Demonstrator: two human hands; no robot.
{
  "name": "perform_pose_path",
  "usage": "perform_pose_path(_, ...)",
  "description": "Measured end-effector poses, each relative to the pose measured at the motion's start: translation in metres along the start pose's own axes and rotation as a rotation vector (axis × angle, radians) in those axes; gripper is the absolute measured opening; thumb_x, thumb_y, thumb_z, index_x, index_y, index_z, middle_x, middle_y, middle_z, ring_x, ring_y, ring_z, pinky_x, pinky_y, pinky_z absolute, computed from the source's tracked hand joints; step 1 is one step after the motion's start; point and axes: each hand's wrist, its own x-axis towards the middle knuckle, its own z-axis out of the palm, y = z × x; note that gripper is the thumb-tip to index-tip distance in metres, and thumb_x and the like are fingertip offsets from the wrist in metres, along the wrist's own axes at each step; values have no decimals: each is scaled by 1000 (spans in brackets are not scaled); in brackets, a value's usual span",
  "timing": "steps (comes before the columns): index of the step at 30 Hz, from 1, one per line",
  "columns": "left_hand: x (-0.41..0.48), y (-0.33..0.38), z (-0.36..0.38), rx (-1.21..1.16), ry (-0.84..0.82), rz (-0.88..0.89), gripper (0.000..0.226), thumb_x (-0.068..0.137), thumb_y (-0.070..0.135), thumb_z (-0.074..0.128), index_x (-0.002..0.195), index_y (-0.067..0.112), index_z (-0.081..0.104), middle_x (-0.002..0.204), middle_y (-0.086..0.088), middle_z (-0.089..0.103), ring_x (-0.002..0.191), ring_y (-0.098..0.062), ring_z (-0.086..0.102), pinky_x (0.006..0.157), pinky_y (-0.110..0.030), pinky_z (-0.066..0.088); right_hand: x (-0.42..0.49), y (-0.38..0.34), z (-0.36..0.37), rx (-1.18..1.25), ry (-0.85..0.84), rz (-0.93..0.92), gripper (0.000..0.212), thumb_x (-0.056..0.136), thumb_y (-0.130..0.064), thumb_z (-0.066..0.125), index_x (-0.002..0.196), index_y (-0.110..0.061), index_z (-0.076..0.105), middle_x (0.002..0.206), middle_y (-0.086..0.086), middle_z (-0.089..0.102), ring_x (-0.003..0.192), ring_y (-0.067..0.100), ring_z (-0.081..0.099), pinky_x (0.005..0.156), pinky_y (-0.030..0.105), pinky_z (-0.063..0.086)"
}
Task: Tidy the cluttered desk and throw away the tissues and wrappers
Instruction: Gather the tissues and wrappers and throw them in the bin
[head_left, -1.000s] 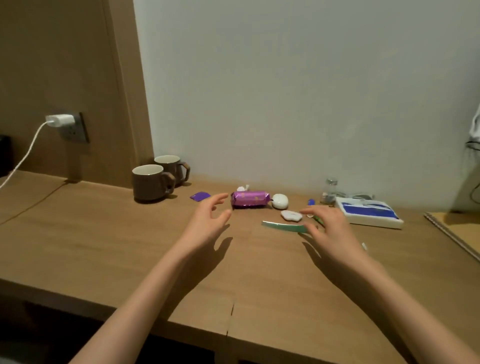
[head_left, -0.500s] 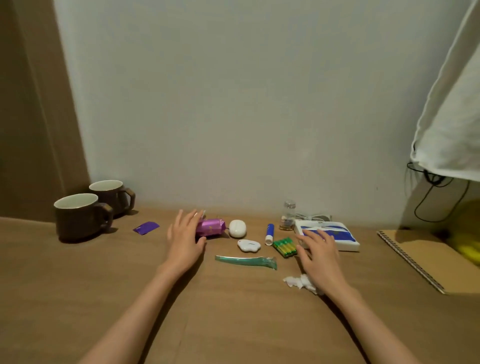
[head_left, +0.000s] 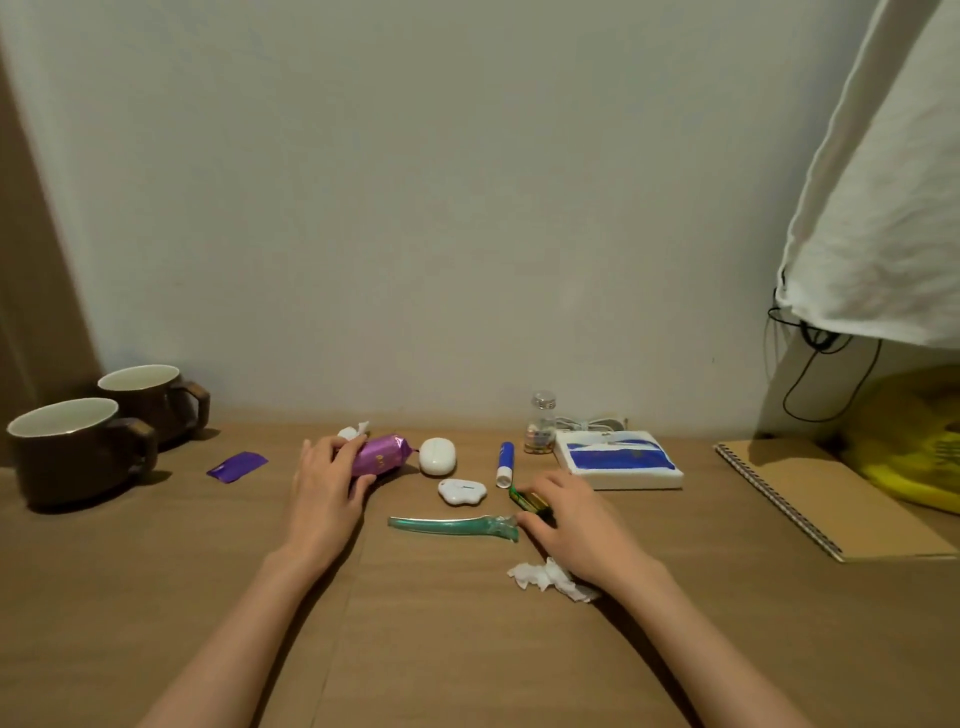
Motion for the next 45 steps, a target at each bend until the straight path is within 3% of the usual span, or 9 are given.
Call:
perform_pose_path(4,-1,15,-10,-6,58,-30,47,86,17,64,130,8,52,109,-13,55,101,-30,49,82,-42,47,-6,-5,-6,14,-5,31,23,89,-47,57,109,-37,54,114,-11,49,98,9,52,80,28,51)
perform_pose_path(10,2,60,-11,-146,104,-99,44,92,26,56,133,13,48,116,-9,50,105,-26,49,79,-32,42,-12,-3,-15,-13,14,85,21,87,-38,62,107,-33,59,108,-9,55,100,11,50,75,24,43)
perform_pose_path(13,5,86,0,-226,77,-162,45,93,31,53,134,16,46,116,-7,48,99,-22,50,77,-28,39,-14,-1,-17,0,1,109,23,87,-35,62,110,-36,61,110,-9,59,102,10,50,81,26,48)
perform_pose_path(18,2,111,21,-338,28,-277,44,93,36,51,133,17,47,116,-5,45,89,-19,52,71,-27,39,-13,9,-24,29,-63,166,32,88,-22,62,116,-37,63,123,-5,57,109,13,53,89,27,49)
perform_pose_path(22,-1,111,29,-382,25,-308,48,93,38,51,136,18,44,120,-4,45,91,-16,52,69,-23,39,-9,16,-28,79,-53,174,37,88,-26,65,125,-32,60,128,-5,59,114,10,53,90,23,46)
perform_pose_path(27,-2,102,31,-401,48,-308,46,92,41,52,133,20,48,118,-2,48,90,-18,55,71,-26,42,6,11,-18,23,-124,84,36,91,-24,61,126,-29,61,128,-1,60,115,15,53,100,29,43)
perform_pose_path(30,-1,99,31,-414,67,-325,43,91,41,54,129,22,52,113,-1,50,86,-16,54,72,-25,39,17,7,-16,-37,-132,15,34,95,-20,55,129,-24,60,123,6,61,115,21,50,95,27,39)
perform_pose_path(33,0,95,32,-420,74,-330,41,89,41,56,126,23,55,110,-1,52,84,-16,53,72,-25,39,24,6,-15,-24,-104,-32,31,94,-17,56,123,-23,65,115,5,67,108,21,53,92,30,43)
perform_pose_path(45,1,92,35,-442,73,-329,44,89,40,56,129,21,53,114,-2,51,86,-17,54,72,-27,42,21,12,0,23,-88,-76,36,92,-12,58,123,-31,62,122,0,59,111,17,54,96,25,43)
